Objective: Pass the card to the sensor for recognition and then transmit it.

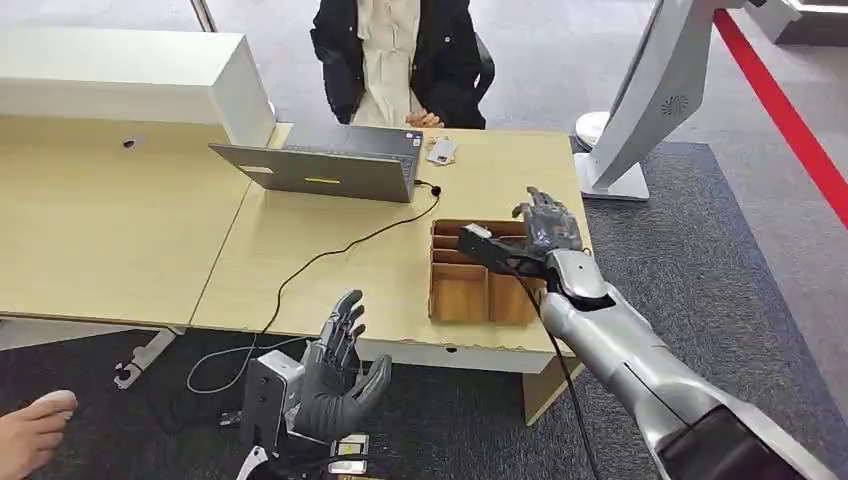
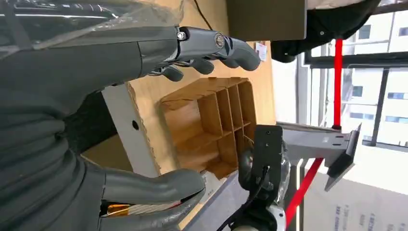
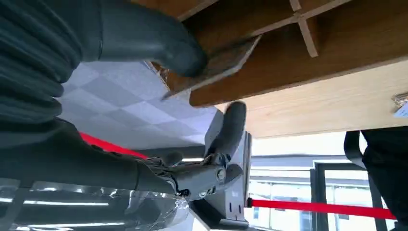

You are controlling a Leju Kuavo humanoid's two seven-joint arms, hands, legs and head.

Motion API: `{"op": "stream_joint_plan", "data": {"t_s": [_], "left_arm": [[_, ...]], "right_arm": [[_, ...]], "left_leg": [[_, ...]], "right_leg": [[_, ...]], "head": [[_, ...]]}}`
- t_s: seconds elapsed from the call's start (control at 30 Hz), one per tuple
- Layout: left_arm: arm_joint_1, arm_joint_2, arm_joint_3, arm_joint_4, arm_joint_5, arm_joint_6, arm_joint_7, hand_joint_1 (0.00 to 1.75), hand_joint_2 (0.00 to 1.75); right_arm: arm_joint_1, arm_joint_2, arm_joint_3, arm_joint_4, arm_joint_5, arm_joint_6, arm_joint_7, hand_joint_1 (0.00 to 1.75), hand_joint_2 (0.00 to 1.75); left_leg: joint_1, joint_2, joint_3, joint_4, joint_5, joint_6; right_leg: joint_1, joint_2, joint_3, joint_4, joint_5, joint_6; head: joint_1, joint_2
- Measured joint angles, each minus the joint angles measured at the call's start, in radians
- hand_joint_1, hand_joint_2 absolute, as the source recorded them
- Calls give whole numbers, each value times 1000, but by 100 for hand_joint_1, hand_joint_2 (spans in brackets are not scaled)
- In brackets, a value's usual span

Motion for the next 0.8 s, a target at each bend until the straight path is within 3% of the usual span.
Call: {"op": "stream_joint_plan", "data": {"t_s": [0.57,0.8], "left_arm": [[0,2,0,-8,-3,5,7,0,175],[0,4,0,-8,3,0,6,0,175]], "right_arm": [[5,-1,-1,-9,4,7,0,175,175],[11,-1,-10,-9,19,-50,0,175,175]], "left_leg": [[0,0,0,0,0,0],[0,0,0,0,0,0]], "right_leg": [[0,0,0,0,0,0],[0,0,0,0,0,0]], "head": [[0,0],[0,0]]}}
